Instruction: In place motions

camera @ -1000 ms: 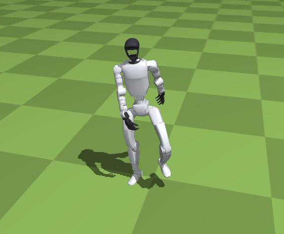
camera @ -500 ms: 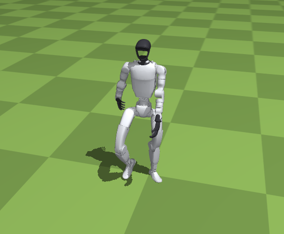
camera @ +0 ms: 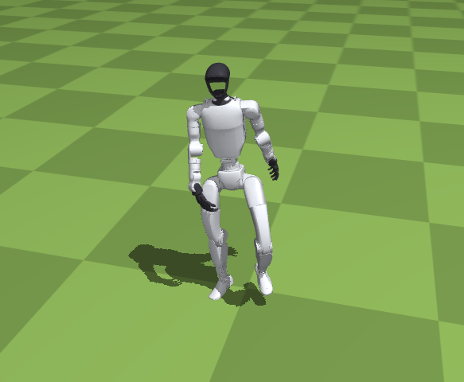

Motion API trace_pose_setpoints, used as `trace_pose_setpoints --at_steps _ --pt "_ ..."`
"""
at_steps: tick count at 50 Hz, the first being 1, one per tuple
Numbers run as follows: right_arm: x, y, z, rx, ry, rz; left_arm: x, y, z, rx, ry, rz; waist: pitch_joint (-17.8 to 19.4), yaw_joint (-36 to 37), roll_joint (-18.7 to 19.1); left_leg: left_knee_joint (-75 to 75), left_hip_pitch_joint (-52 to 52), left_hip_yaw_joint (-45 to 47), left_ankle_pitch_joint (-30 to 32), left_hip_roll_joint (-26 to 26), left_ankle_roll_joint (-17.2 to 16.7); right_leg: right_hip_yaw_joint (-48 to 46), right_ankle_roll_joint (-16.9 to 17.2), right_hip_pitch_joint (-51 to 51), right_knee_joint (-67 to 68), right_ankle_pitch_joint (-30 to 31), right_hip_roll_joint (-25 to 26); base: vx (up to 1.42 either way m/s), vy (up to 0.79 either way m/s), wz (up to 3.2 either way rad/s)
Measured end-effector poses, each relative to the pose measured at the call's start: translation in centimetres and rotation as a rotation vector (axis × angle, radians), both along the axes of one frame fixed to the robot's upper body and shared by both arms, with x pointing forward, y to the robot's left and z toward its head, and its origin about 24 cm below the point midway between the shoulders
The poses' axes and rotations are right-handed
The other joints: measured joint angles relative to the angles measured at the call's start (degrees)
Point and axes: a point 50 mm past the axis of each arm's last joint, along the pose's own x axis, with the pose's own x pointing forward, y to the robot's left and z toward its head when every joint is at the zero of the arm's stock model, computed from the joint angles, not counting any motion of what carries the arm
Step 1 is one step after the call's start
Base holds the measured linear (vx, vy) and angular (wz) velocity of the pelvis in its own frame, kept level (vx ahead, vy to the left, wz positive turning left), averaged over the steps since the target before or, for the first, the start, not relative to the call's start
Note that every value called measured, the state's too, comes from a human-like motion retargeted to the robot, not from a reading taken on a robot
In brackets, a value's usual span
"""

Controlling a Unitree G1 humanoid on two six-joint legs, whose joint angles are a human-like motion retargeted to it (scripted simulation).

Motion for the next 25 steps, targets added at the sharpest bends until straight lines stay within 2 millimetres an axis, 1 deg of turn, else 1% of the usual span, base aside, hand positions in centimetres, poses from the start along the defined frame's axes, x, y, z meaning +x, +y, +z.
trace_pose_setpoints --at_steps 2,3,5,7,8,10,12,13,15,16,17,18,19,20,22,23,24,25 --pt "4.2 1.7 2.3 0.070 -0.189 0.084 -2.2 0.9 1.2 -0.006 0.081 0.015 1.5 2.4 0.3 9.6 -5.2 1.0 -4.8 5.0 1.8 0.4 -1.1 0.8 -0.5 0.3 0.8 -0.05 -0.10 -0.43" --pt "5.8 2.2 3.3 0.087 -0.275 0.109 -2.6 1.2 1.4 -0.004 0.099 0.000 1.8 4.0 0.4 13.0 -7.2 1.7 -6.7 6.6 2.3 1.0 -1.7 0.8 -0.7 0.3 1.2 -0.04 -0.01 -0.34" --pt "7.4 2.8 4.6 0.101 -0.405 0.104 -3.1 1.6 1.7 0.001 0.106 -0.013 1.4 5.3 0.1 16.4 -10.3 1.9 -8.1 6.8 1.9 0.7 -2.2 1.0 -1.1 0.4 0.9 0.01 0.01 0.13" --pt "7.6 3.2 4.8 0.129 -0.457 0.062 -2.8 1.8 1.6 0.006 0.081 0.029 0.0 5.6 0.0 15.8 -11.4 1.5 -7.5 5.5 -0.1 -0.4 -2.0 1.1 -1.7 0.3 0.7 0.08 0.02 0.48" --pt "7.4 3.2 4.7 0.150 -0.458 0.050 -2.3 1.8 1.4 0.014 0.060 0.045 -0.6 5.6 -0.1 14.7 -11.0 1.5 -7.2 5.0 -1.1 -1.1 -2.1 1.3 -2.2 0.2 0.9 0.10 0.00 0.54" --pt "6.0 3.3 3.8 0.169 -0.404 0.046 -0.8 2.2 0.7 0.022 0.015 0.013 -1.5 5.0 -0.3 10.5 -8.0 1.6 -6.6 3.5 -2.5 -2.3 -1.9 2.0 -2.6 -0.3 1.2 0.12 -0.01 0.59" --pt "3.1 2.6 1.9 0.144 -0.284 0.039 1.3 2.8 0.0 0.003 -0.034 -0.094 -2.6 3.0 -0.4 3.0 -2.5 0.7 -5.6 0.2 -3.6 -4.6 -1.3 3.2 -2.7 -1.2 1.1 0.18 0.01 0.89" --pt "1.1 2.0 0.8 0.118 -0.212 0.033 2.6 2.9 -0.4 -0.008 -0.064 -0.155 -3.3 1.7 -0.4 -2.2 1.1 0.2 -4.8 -2.1 -3.9 -5.9 -0.9 3.8 -2.7 -1.7 1.1 0.23 0.04 1.00" --pt "-3.8 0.4 -1.4 0.047 -0.047 0.009 5.7 2.7 -1.4 -0.015 -0.145 -0.260 -4.7 -0.7 -0.3 -15.7 9.6 -1.6 -2.5 -7.7 -5.1 -8.0 -0.3 4.8 -1.8 -3.0 1.2 0.26 0.06 0.79" --pt "-6.7 -0.7 -2.3 -0.004 0.048 -0.012 7.6 2.1 -1.9 -0.008 -0.202 -0.295 -5.2 -1.1 -0.2 -24.9 14.7 -3.0 -3.1 -10.7 -6.8 -8.1 -0.4 4.9 -0.5 -3.5 1.3 0.27 0.09 0.34" --pt "-9.8 -1.9 -2.9 -0.056 0.145 -0.036 9.6 1.4 -2.4 -0.002 -0.264 -0.325 -5.5 -1.6 0.1 -34.1 20.3 -3.1 -5.4 -13.1 -8.0 -8.3 -0.7 4.9 1.1 -4.0 1.5 0.26 0.14 0.13" --pt "-12.8 -3.2 -3.2 -0.113 0.245 -0.066 11.7 0.5 -2.8 -0.001 -0.333 -0.346 -5.6 -2.3 0.6 -43.4 26.7 -0.6 -11.5 -14.3 -8.3 -8.6 -1.3 4.6 3.6 -4.6 2.0 0.26 0.16 0.33" --pt "-15.8 -4.6 -3.2 -0.174 0.346 -0.098 13.9 -0.6 -3.1 -0.016 -0.405 -0.358 -5.9 -3.8 1.6 -51.6 32.3 5.8 -13.8 -14.1 -8.3 -9.6 -2.2 3.6 7.1 -3.8 2.7 0.25 0.16 0.58" --pt "-18.8 -6.0 -2.8 -0.236 0.447 -0.129 16.0 -1.9 -3.3 -0.040 -0.479 -0.365 -6.3 -5.8 2.9 -59.2 37.4 14.1 -14.3 -13.1 -8.1 -10.8 -3.2 2.2 11.1 -2.3 3.4 0.12 0.14 0.66" --pt "-22.4 -8.6 -1.8 -0.365 0.582 -0.237 22.5 -3.5 -2.9 -0.098 -0.678 -0.405 -4.9 -9.1 6.1 -63.6 36.4 7.8 -11.2 -11.1 -12.8 -12.4 -5.1 -6.3 27.0 8.3 1.7 -0.18 0.13 -0.02" --pt "-23.3 -9.7 -1.3 -0.422 0.609 -0.320 26.3 -3.9 -2.2 -0.113 -0.789 -0.449 -3.8 -8.7 6.6 -63.9 34.9 8.1 -10.6 -10.0 -14.0 -10.9 -5.5 -12.4 36.0 12.2 -0.5 -0.40 0.11 -0.61" --pt "-24.4 -10.7 -0.8 -0.471 0.627 -0.415 29.6 -4.2 -1.2 -0.122 -0.888 -0.505 -3.0 -9.6 6.7 -64.3 33.9 8.6 -10.2 -10.0 -14.4 -8.3 -5.8 -17.7 42.8 13.2 -1.2 -0.45 0.10 -0.34" --pt "-25.5 -11.5 -0.4 -0.518 0.641 -0.513 32.8 -4.5 0.0 -0.127 -0.982 -0.566 -2.3 -11.2 6.5 -64.8 33.2 9.2 -9.9 -10.6 -14.4 -5.2 -6.1 -22.6 48.4 12.7 -1.3 -0.36 0.08 0.57"
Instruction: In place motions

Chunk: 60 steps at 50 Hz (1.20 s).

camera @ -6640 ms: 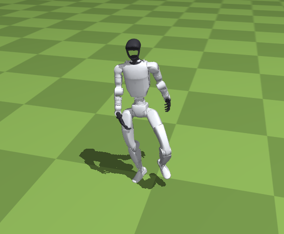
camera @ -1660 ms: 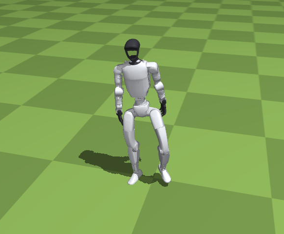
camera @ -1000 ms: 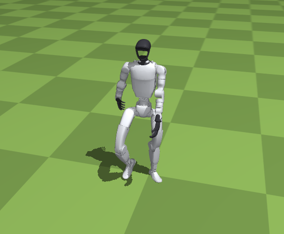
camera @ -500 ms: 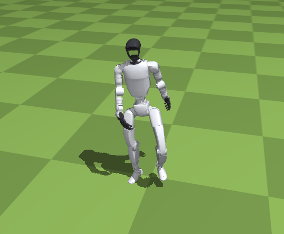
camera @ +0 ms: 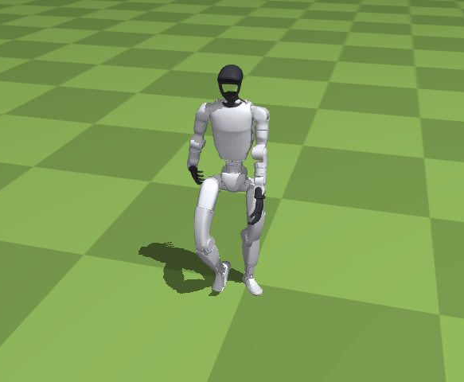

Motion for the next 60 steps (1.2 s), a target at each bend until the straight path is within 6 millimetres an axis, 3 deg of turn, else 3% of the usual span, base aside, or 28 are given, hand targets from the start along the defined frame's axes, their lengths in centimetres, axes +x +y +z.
trace_pose_setpoints --at_steps 2,5,10,13,14,15,17,18,20,22,25,27,28,31,33,35,38,40,42,43,45,48,50,52,53,55,58,60 --pt "-3.1 -1.3 1.4 -0.121 0.053 -0.183 5.6 -0.2 3.1 0.007 -0.193 -0.113 1.5 -3.8 0.6 0.4 -0.8 -0.2 -0.2 0.7 0.2 -0.3 -1.0 -6.5 9.9 -5.0 -4.0 -0.19 0.05 0.93" --pt "-6.6 -1.7 2.9 -0.232 0.140 -0.331 9.6 -0.1 6.3 0.036 -0.385 -0.170 2.9 -5.6 0.5 1.4 -1.6 -2.6 -0.3 1.0 1.7 1.6 -2.8 -11.0 15.2 -7.3 -4.5 0.00 -0.02 0.15" --pt "-8.0 -0.7 2.9 -0.291 0.108 -0.329 8.5 -1.6 5.4 -0.079 -0.380 -0.070 0.9 -1.7 -1.1 1.5 -1.6 -0.8 -1.0 0.8 1.5 3.1 -2.0 -7.2 9.0 -7.7 -3.5 0.05 -0.10 -0.37" --pt "-7.1 -0.2 2.4 -0.239 0.120 -0.291 4.1 -0.7 2.4 -0.080 -0.237 -0.039 -0.8 1.3 -0.9 2.1 -0.1 0.9 -2.6 0.6 1.2 4.8 0.3 2.0 -3.8 -4.6 0.7 0.21 -0.04 -0.52" --pt "-6.2 0.2 2.0 -0.194 0.120 -0.278 1.7 -0.2 1.0 -0.067 -0.148 -0.026 -1.2 2.2 -0.9 3.3 0.2 1.2 -3.6 0.6 1.7 5.1 1.6 6.4 -10.5 -3.1 2.1 0.22 -0.06 -0.34" --pt "-5.1 0.6 1.5 -0.137 0.117 -0.264 -1.3 0.3 -0.4 -0.051 -0.042 -0.010 -1.6 3.2 -0.8 4.8 0.5 1.4 -4.8 0.6 2.4 5.3 3.1 11.5 -18.3 -1.5 3.4 0.18 -0.07 -0.06" --pt "-1.9 1.9 0.2 0.002 0.078 -0.210 -7.5 1.7 -2.4 -0.010 0.184 0.036 -1.5 4.2 -1.8 12.9 -1.2 1.1 -4.6 1.0 5.9 -0.5 4.6 21.6 -31.9 -14.6 3.3 0.16 -0.08 0.27" --pt "0.1 2.5 -0.4 0.074 0.046 -0.169 -10.7 2.6 -2.9 0.016 0.297 0.062 -1.0 4.6 -4.0 20.1 -2.9 2.1 -1.6 0.8 8.3 -2.4 4.2 25.0 -37.6 -17.5 2.1 0.10 -0.16 0.24" --pt "6.3 4.3 -1.6 0.216 -0.071 -0.059 -15.5 5.2 -2.9 0.087 0.463 0.134 -0.7 7.5 -6.1 44.8 -14.6 3.5 7.4 9.8 12.4 -2.1 4.7 26.8 -44.1 -18.9 1.0 -0.07 -0.27 -0.37" --pt "13.5 6.2 -1.9 0.333 -0.250 0.087 -20.1 7.2 -2.5 0.149 0.591 0.259 0.7 13.5 -5.8 61.8 -31.4 -8.9 14.0 9.8 15.2 1.5 4.8 25.7 -46.3 -16.7 2.9 -0.23 -0.26 -1.32" --pt "24.2 9.1 0.1 0.465 -0.533 0.320 -26.5 8.1 -1.3 0.181 0.782 0.490 5.3 20.0 -6.4 80.5 -43.3 -9.8 4.7 15.5 17.4 5.6 3.9 24.7 -44.4 -16.0 1.9 -0.26 -0.18 -1.20" --pt "30.2 11.0 2.8 0.510 -0.748 0.449 -29.8 7.8 -0.4 0.176 0.897 0.578 7.5 22.5 -6.3 88.8 -48.2 -8.3 -1.1 20.8 18.9 7.1 1.7 25.1 -44.3 -16.4 3.3 -0.19 -0.08 -0.88" --pt "32.5 11.8 4.3 0.531 -0.855 0.503 -31.2 7.5 0.1 0.165 0.947 0.585 7.7 23.1 -6.6 91.3 -51.5 -8.8 -1.9 20.3 18.9 7.6 1.4 25.1 -44.6 -16.5 3.1 -0.07 0.04 -0.50" --pt "36.6 14.0 7.8 0.583 -1.127 0.623 -35.0 6.9 1.5 0.139 1.045 0.551 5.8 24.2 -8.2 91.1 -56.3 -8.2 -0.4 16.1 16.1 9.2 2.2 24.0 -45.4 -16.0 0.6 0.13 0.15 -0.24" --pt "37.7 14.9 9.3 0.588 -1.236 0.695 -36.3 6.9 2.1 0.140 1.090 0.495 3.7 23.8 -8.9 88.3 -56.0 -7.5 0.1 15.2 14.3 9.3 2.5 23.3 -46.0 -16.0 0.2 0.15 0.07 0.13" --pt "37.7 15.2 9.5 0.556 -1.277 0.742 -36.1 7.1 2.1 0.149 1.102 0.437 2.2 21.9 -8.6 84.5 -53.7 -8.5 0.2 13.5 13.5 7.5 3.1 23.9 -46.9 -16.1 0.7 0.08 -0.01 0.74" --pt "35.0 14.2 6.7 0.507 -1.203 0.687 -33.6 7.2 0.9 0.148 1.031 0.407 -0.5 18.2 -7.3 73.5 -44.2 -10.3 1.5 10.0 12.2 3.3 4.2 25.9 -48.2 -16.6 2.0 0.16 0.05 1.07" --pt "30.8 13.0 3.5 0.502 -1.059 0.609 -30.9 6.8 -0.3 0.145 0.947 0.402 -2.4 15.7 -7.0 60.6 -34.1 -10.9 4.2 5.4 11.1 1.0 4.9 26.7 -47.5 -17.3 1.9 0.33 0.12 0.96" --pt "24.6 11.4 0.1 0.488 -0.834 0.500 -27.5 6.1 -1.5 0.149 0.835 0.401 -3.0 13.4 -6.7 41.5 -21.1 -12.5 7.2 -0.8 8.6 -0.4 5.1 27.6 -44.8 -17.9 1.7 0.38 0.13 0.55" --pt "20.9 10.5 -1.3 0.472 -0.705 0.429 -25.5 5.7 -2.0 0.152 0.776 0.402 -2.9 12.7 -6.1 30.6 -14.0 -14.4 2.5 -3.6 5.8 -0.5 4.8 27.9 -42.6 -18.0 2.4 0.37 0.16 0.42" --pt "13.2 8.2 -2.8 0.398 -0.445 0.248 -21.4 4.5 -2.8 0.138 0.665 0.385 -3.1 9.1 -4.7 13.2 0.6 -2.3 -7.7 -3.3 7.7 -3.0 3.0 26.9 -34.9 -13.7 3.0 0.26 0.18 0.79" --pt "6.3 5.0 -2.2 0.225 -0.176 0.004 -10.1 2.5 -2.6 0.049 0.368 0.269 1.9 3.7 -1.1 6.4 2.4 -2.9 -5.4 0.1 4.3 -6.1 -3.8 13.4 -4.7 2.9 -3.8 -0.24 0.22 0.52" --pt "2.3 3.0 -1.1 0.097 -0.065 -0.149 -1.8 1.2 -0.6 0.001 0.117 0.113 4.9 0.2 0.4 6.0 0.0 -9.0 -4.2 0.0 4.2 1.3 -4.0 1.3 11.2 2.0 -3.5 -0.45 0.26 0.61" --pt "-1.2 1.2 0.2 -0.010 0.010 -0.281 5.8 0.4 3.1 -0.012 -0.128 -0.047 7.5 -3.5 -0.4 5.3 0.5 -5.5 -4.7 -2.9 6.2 -1.8 -8.0 -5.4 26.4 -5.0 -17.2 -0.30 0.37 1.11" --pt "-2.9 1.0 0.8 -0.047 0.052 -0.333 8.6 0.5 5.1 0.016 -0.234 -0.107 8.4 -6.8 -0.4 5.0 0.6 -6.6 -4.7 -3.3 6.8 -1.1 -7.4 -8.9 31.5 -6.3 -19.5 -0.15 0.22 1.62" --pt "-6.0 0.8 1.9 -0.124 0.125 -0.410 12.0 0.6 8.2 0.087 -0.408 -0.149 8.7 -11.7 0.6 4.6 -0.4 -9.0 -3.8 -2.5 7.1 0.6 -5.7 -15.2 36.5 -7.1 -18.3 -0.03 0.04 1.37" --pt "-9.9 1.4 3.4 -0.246 0.167 -0.529 12.7 -2.1 9.4 0.005 -0.551 -0.126 5.8 -10.5 1.9 3.8 -1.2 -7.7 -3.2 -1.8 6.7 1.1 -4.8 -19.5 36.9 -8.6 -17.3 0.20 -0.05 0.11" --pt "-11.1 2.0 3.8 -0.287 0.159 -0.584 12.5 -3.2 9.4 -0.071 -0.573 -0.147 3.9 -9.0 1.5 3.1 -1.1 -6.8 -3.3 -2.6 6.7 0.6 -5.3 -19.2 35.2 -9.6 -18.7 0.16 -0.11 -0.23"
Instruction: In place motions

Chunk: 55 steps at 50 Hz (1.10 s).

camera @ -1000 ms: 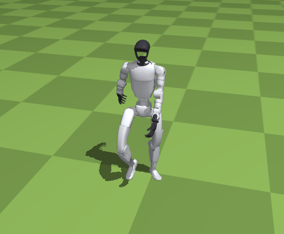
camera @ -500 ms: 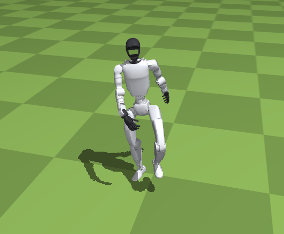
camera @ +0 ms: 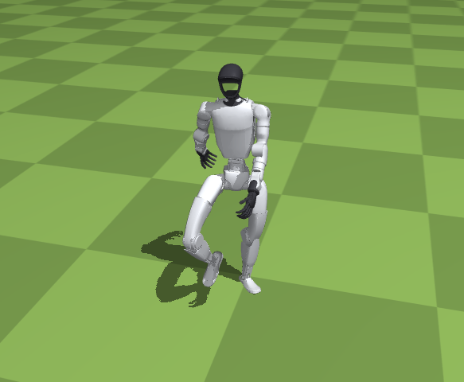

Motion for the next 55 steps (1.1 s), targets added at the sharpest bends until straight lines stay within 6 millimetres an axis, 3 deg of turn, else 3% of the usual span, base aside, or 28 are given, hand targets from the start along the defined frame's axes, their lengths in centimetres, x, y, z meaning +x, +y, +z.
trace_pose_setpoints --at_steps 2,4,6,8,10,12,13,15,16,18,21,23,26,30,32,33,35,37,38,40,42,43,45,46,48,50,52,55 --pt "0.3 0.3 -0.3 -0.001 -0.008 -0.005 -1.3 0.8 -1.2 0.022 0.045 -0.030 -0.9 2.6 -1.6 -0.7 1.2 1.6 -0.2 -1.0 -0.6 1.1 0.5 3.9 -5.7 0.3 1.8 0.05 -0.12 -0.81" --pt "1.6 0.3 -0.9 0.043 -0.017 0.043 -4.2 1.9 -3.9 0.044 0.164 0.012 -2.3 5.8 -2.1 -1.1 2.1 3.7 -0.8 -1.0 -1.3 2.4 1.6 9.8 -14.6 1.5 6.9 0.11 -0.09 -1.35" --pt "3.7 0.1 -1.7 0.121 -0.038 0.142 -9.2 2.6 -7.4 0.028 0.353 0.095 -4.3 9.1 -1.9 -0.6 2.8 5.8 -2.1 -0.4 -1.7 3.8 3.0 18.4 -28.2 3.6 13.6 0.21 -0.06 -1.44" --pt "6.7 0.0 -2.8 0.209 -0.071 0.276 -15.7 3.1 -10.6 -0.008 0.577 0.190 -5.8 10.9 -1.3 2.1 2.2 6.0 -3.3 0.7 -1.0 4.0 5.6 30.1 -47.6 8.7 19.8 0.16 -0.08 -0.62" --pt "10.8 0.0 -4.0 0.281 -0.128 0.454 -22.8 4.0 -12.4 -0.020 0.803 0.293 -5.4 10.2 -1.0 8.2 0.7 3.4 -3.3 1.3 0.6 -0.7 9.3 44.3 -68.6 -4.3 24.5 0.07 -0.12 0.39" --pt "16.0 0.7 -5.2 0.347 -0.235 0.638 -29.6 5.9 -12.7 0.046 1.039 0.389 -5.9 11.0 -5.0 20.1 -3.0 7.4 2.8 1.8 3.3 -11.1 7.8 50.5 -80.3 -9.5 21.6 -0.06 -0.14 0.33" --pt "19.8 1.6 -5.6 0.387 -0.317 0.726 -32.1 7.2 -12.4 0.098 1.136 0.448 -7.1 12.4 -6.8 32.0 -10.1 10.0 7.6 5.6 4.8 -10.2 9.8 49.6 -83.3 -8.8 20.3 -0.31 -0.25 -0.26" --pt "26.8 3.2 -5.6 0.420 -0.520 0.848 -36.7 9.0 -11.6 0.211 1.304 0.560 -8.8 20.1 -5.8 52.1 -31.0 0.2 17.8 9.5 5.6 -4.6 11.4 44.8 -86.9 -5.8 22.7 -0.40 -0.29 -0.95" --pt "30.5 3.9 -5.1 0.427 -0.636 0.919 -38.5 9.6 -11.1 0.212 1.356 0.629 -7.3 23.0 -7.0 59.5 -36.7 -2.2 14.4 9.0 5.7 -2.8 11.3 44.0 -87.5 -4.6 22.1 -0.36 -0.27 -1.42" --pt "37.4 5.3 -3.0 0.442 -0.842 1.050 -41.6 10.9 -10.0 0.172 1.438 0.711 -3.6 28.5 -10.1 72.0 -44.7 -1.4 7.7 11.1 6.0 -1.8 10.2 43.5 -87.4 -4.4 20.9 -0.29 -0.20 -1.48" --pt "44.4 6.9 0.7 0.392 -1.095 1.172 -43.6 11.5 -9.2 0.145 1.484 0.693 1.6 33.0 -11.0 83.0 -52.3 0.1 2.4 14.3 9.5 0.2 9.0 43.2 -85.7 -4.2 19.2 -0.20 -0.05 -0.81" --pt "47.5 8.0 3.1 0.345 -1.267 1.195 -44.8 11.4 -8.9 0.150 1.514 0.687 2.2 34.1 -11.3 87.1 -55.5 1.1 0.0 16.5 10.7 1.2 8.4 41.5 -84.8 -3.6 18.8 -0.12 -0.05 -0.44" --pt "49.1 10.5 4.8 0.392 -1.435 1.230 -46.4 10.7 -8.3 0.126 1.570 0.714 0.7 33.4 -12.1 87.0 -54.3 2.7 -0.8 18.6 9.1 2.2 8.0 40.3 -84.6 -3.3 19.0 -0.02 -0.02 -0.20" --pt "46.7 11.9 3.0 0.514 -1.355 1.329 -45.9 10.5 -8.6 0.132 1.569 0.661 -3.4 28.1 -10.4 79.1 -47.1 -1.0 0.8 16.6 5.4 -1.1 9.1 42.3 -86.1 -3.9 20.8 0.16 0.08 0.64" --pt "42.9 10.9 0.2 0.545 -1.242 1.308 -43.6 11.0 -9.4 0.193 1.515 0.593 -5.8 24.9 -9.1 67.5 -39.1 -3.7 2.6 11.9 4.5 -4.3 9.7 43.9 -86.0 -5.0 21.5 0.31 0.14 1.31" --pt "39.9 9.8 -1.6 0.559 -1.151 1.281 -41.3 11.0 -10.1 0.235 1.447 0.559 -6.9 22.8 -8.3 57.9 -33.2 -5.6 4.2 7.9 4.0 -6.4 10.1 44.8 -85.4 -6.1 21.8 0.32 0.17 1.42" --pt "33.3 7.5 -4.6 0.532 -0.945 1.190 -36.5 10.0 -11.4 0.262 1.298 0.522 -7.5 20.9 -7.5 37.1 -20.4 -8.3 9.9 1.0 2.1 -8.6 10.5 46.4 -83.0 -7.8 21.3 0.28 0.23 0.96" --pt "25.8 4.9 -6.4 0.465 -0.737 1.014 -31.0 8.2 -12.3 0.212 1.149 0.471 -7.4 19.1 -7.0 18.7 -7.2 -7.5 -5.6 -2.9 1.0 -10.1 9.2 45.9 -76.4 -7.2 20.7 0.24 0.21 0.80" --pt "21.8 3.5 -6.6 0.440 -0.628 0.916 -28.2 7.0 -12.5 0.173 1.077 0.426 -7.9 16.6 -6.2 11.0 -0.8 3.4 -8.5 -0.3 2.3 -11.8 7.9 43.9 -70.4 -3.8 19.6 0.15 0.23 1.29" --pt "15.6 0.8 -5.8 0.396 -0.409 0.735 -20.6 4.7 -11.7 0.082 0.881 0.317 -8.4 10.7 -2.4 4.5 -0.6 1.9 -7.0 2.7 -1.7 -14.8 3.7 32.7 -47.9 8.6 14.0 -0.10 0.30 1.23" --pt "11.7 -1.3 -4.3 0.291 -0.258 0.530 -11.7 3.5 -8.9 0.041 0.613 0.190 -3.7 7.4 -1.1 5.2 -4.2 -6.9 -4.3 2.4 -2.6 -3.4 2.1 18.4 -29.2 11.3 13.2 -0.48 0.21 0.57" --pt "9.9 -2.2 -3.5 0.217 -0.205 0.430 -7.5 3.1 -6.8 0.036 0.476 0.130 -1.5 5.5 -1.4 5.1 -4.2 -4.8 -4.1 1.7 -1.3 -2.0 2.3 13.3 -21.0 8.0 9.8 -0.52 0.19 0.67" --pt "6.6 -3.4 -1.9 0.091 -0.104 0.245 -0.9 2.7 -1.8 0.071 0.225 0.058 3.2 1.2 -1.1 5.7 -4.7 -5.4 -3.7 1.5 0.3 -0.3 2.3 5.0 -8.9 4.8 5.5 -0.48 0.19 0.91" --pt "5.2 -3.8 -1.1 0.035 -0.054 0.172 1.2 2.9 0.3 0.094 0.123 0.063 4.6 -1.4 -0.5 5.4 -4.9 -5.2 -3.4 2.1 0.4 -0.4 1.8 1.5 -5.2 3.7 4.2 -0.40 0.19 1.01" --pt "3.1 -4.2 0.1 -0.073 0.023 0.069 3.6 2.9 3.3 0.107 -0.025 0.083 5.6 -5.1 0.3 4.7 -5.5 -4.9 -2.9 2.7 0.4 -0.2 1.5 -4.2 -0.8 2.2 3.2 -0.18 0.13 0.70" --pt "0.5 -4.5 1.3 -0.202 0.057 0.027 4.4 2.3 4.7 0.060 -0.118 0.097 3.7 -6.2 0.8 3.8 -6.3 -4.3 -2.7 3.3 -0.1 -0.1 0.9 -8.9 -0.2 0.7 4.3 0.23 -0.08 0.03" --pt "-1.2 -4.0 2.0 -0.256 0.061 0.008 3.9 1.2 4.2 0.018 -0.108 0.054 0.8 -5.1 1.2 2.9 -6.5 -3.7 -2.7 3.2 -0.4 -1.0 1.2 -8.5 -2.4 0.0 4.7 0.25 -0.16 -0.14" --pt "-1.9 -3.0 2.0 -0.250 0.076 -0.020 2.3 0.8 2.0 0.024 -0.031 0.000 -1.5 -1.8 -0.7 1.6 -4.5 -1.4 -2.8 1.7 -0.7 -0.4 2.1 -3.0 -7.9 0.8 6.5 0.06 -0.11 -0.63"
